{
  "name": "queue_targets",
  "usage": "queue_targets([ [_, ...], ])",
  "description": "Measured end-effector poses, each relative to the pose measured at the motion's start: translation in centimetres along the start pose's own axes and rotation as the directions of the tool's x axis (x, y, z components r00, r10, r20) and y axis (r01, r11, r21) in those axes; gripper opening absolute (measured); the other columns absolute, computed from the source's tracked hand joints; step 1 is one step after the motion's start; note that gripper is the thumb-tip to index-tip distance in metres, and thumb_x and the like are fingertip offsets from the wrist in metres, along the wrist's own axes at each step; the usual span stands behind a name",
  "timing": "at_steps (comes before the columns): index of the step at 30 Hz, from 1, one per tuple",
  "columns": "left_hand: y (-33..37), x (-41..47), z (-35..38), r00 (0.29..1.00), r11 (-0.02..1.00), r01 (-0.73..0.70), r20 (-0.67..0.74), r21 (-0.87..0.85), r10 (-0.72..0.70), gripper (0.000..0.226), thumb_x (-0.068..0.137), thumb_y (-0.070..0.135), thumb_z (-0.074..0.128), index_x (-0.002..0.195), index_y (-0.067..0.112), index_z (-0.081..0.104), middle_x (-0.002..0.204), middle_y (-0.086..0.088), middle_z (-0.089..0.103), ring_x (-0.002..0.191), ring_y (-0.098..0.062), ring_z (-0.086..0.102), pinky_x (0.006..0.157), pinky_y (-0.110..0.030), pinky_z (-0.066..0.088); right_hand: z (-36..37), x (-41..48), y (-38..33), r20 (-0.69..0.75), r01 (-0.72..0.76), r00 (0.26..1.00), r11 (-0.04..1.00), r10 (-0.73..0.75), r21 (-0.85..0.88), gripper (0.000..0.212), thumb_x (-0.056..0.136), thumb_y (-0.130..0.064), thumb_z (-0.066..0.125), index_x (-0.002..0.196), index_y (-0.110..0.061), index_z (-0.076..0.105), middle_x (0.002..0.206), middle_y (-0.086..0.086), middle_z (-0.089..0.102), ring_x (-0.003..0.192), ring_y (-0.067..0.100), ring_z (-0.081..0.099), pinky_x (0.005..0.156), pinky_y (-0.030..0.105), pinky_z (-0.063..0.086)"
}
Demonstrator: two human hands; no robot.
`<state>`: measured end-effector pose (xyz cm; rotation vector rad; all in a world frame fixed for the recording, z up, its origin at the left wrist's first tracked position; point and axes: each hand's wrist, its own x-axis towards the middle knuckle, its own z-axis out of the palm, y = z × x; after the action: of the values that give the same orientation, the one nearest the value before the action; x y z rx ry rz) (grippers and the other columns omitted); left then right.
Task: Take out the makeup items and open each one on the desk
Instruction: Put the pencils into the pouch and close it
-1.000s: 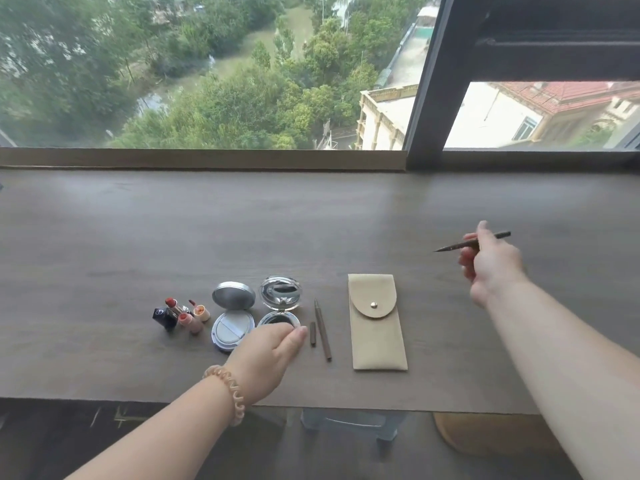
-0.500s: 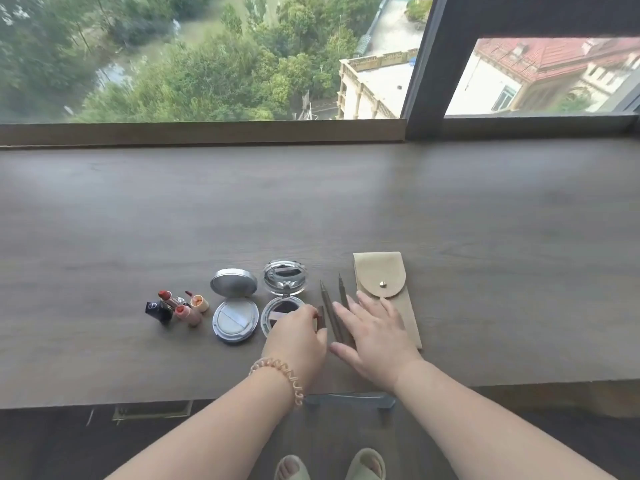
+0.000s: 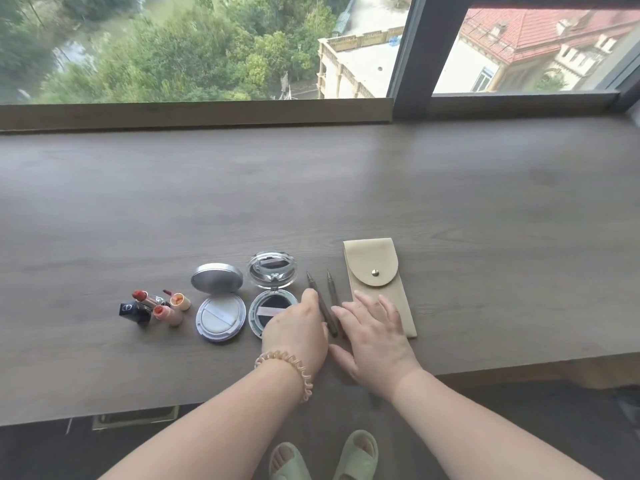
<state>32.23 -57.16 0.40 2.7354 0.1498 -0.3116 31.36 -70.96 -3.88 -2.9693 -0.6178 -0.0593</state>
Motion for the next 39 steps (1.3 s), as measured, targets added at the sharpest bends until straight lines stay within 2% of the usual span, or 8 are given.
queue_targets([
  [9,-0.4,0.0,-0.3,1.0,1.0,-0.016,0.013,0.008,0.016,0.018,0.09,0.029,0.051,0.089,0.021,0.035,0.097,-0.004,0.067,0.094,-0.026,0.063,0.07,-0.032,0.039,-0.2,0.0,-1.1,0.072,0.006,0.997,1.0,-0.006,-0.004,0.064,0.076,-0.056,0.039,0.124,-0.02,0.059,0.128,-0.001,0.061,0.125,0.021,0.052,0.102,0.043,0.023],
  [15,-0.6,0.1,-0.6,1.0,0.999,-0.027,0.008,0.019,0.026,0.022,0.09,0.031,0.052,0.107,0.018,0.046,0.103,-0.003,0.066,0.098,-0.026,0.063,0.074,-0.033,0.045,-1.7,0.5,2.3,0.007,-0.254,0.967,0.967,0.254,-0.005,0.059,0.076,-0.051,0.041,0.123,-0.019,0.058,0.131,0.005,0.058,0.122,0.024,0.051,0.101,0.04,0.023],
  [22,0.9,0.8,-1.4,0.998,0.998,-0.056,-0.026,-0.016,0.056,0.021,0.09,0.034,0.05,0.105,0.018,0.047,0.103,-0.002,0.064,0.098,-0.025,0.061,0.07,-0.031,0.038,-2.5,2.4,5.6,-0.053,-0.268,0.963,0.961,0.264,-0.07,0.049,0.065,-0.034,0.081,0.11,-0.022,0.066,0.116,0.004,0.067,0.117,0.028,0.056,0.097,0.041,0.02],
  [25,2.3,1.1,-1.3,0.989,0.989,-0.146,-0.034,-0.015,0.145,0.025,0.09,0.036,0.05,0.11,0.021,0.051,0.105,0.001,0.064,0.101,-0.023,0.06,0.078,-0.032,0.043,-3.2,3.5,6.2,0.042,-0.262,0.963,0.962,0.265,-0.075,0.05,0.078,-0.039,0.069,0.125,-0.025,0.056,0.137,0.001,0.053,0.134,0.024,0.037,0.105,0.039,0.014],
  [28,3.6,1.1,-0.4,0.949,0.945,-0.314,0.011,0.096,0.314,0.029,0.089,0.035,0.048,0.115,0.024,0.055,0.112,0.002,0.062,0.108,-0.022,0.054,0.088,-0.035,0.041,-3.2,4.8,7.3,0.106,-0.308,0.945,0.951,0.308,-0.019,0.061,0.084,-0.048,0.057,0.139,-0.031,0.037,0.153,-0.004,0.031,0.143,0.018,0.016,0.111,0.038,0.01],
  [32,5.1,0.4,1.8,0.907,0.889,-0.42,0.119,0.182,0.404,0.028,0.085,0.023,0.044,0.111,0.023,0.056,0.116,0.005,0.057,0.112,-0.023,0.047,0.087,-0.037,0.033,-3.2,5.9,8.7,0.18,-0.219,0.961,0.975,0.209,0.033,0.061,0.082,-0.052,0.06,0.137,-0.034,0.039,0.155,-0.005,0.024,0.144,0.018,0.01,0.112,0.038,0.008],
  [36,6.1,0.3,3.1,0.919,0.903,-0.388,0.156,0.186,0.363,0.036,0.08,0.018,0.043,0.115,0.019,0.051,0.132,0.003,0.046,0.125,-0.02,0.04,0.093,-0.038,0.031,-2.3,6.1,10.0,0.11,-0.078,0.991,0.996,0.073,0.042,0.044,0.082,-0.048,0.062,0.122,-0.029,0.058,0.143,-0.004,0.046,0.139,0.02,0.027,0.108,0.037,0.008],
  [39,7.3,0.6,3.4,0.951,0.931,-0.304,0.124,0.199,0.284,0.032,0.081,0.021,0.043,0.112,0.021,0.051,0.121,0.004,0.055,0.119,-0.021,0.045,0.091,-0.037,0.032,-1.9,6.3,10.4,-0.062,0.055,0.997,0.998,-0.053,0.031,0.021,0.08,-0.038,0.057,0.082,-0.025,0.073,0.099,-0.005,0.07,0.112,0.024,0.06,0.099,0.039,0.019],
])
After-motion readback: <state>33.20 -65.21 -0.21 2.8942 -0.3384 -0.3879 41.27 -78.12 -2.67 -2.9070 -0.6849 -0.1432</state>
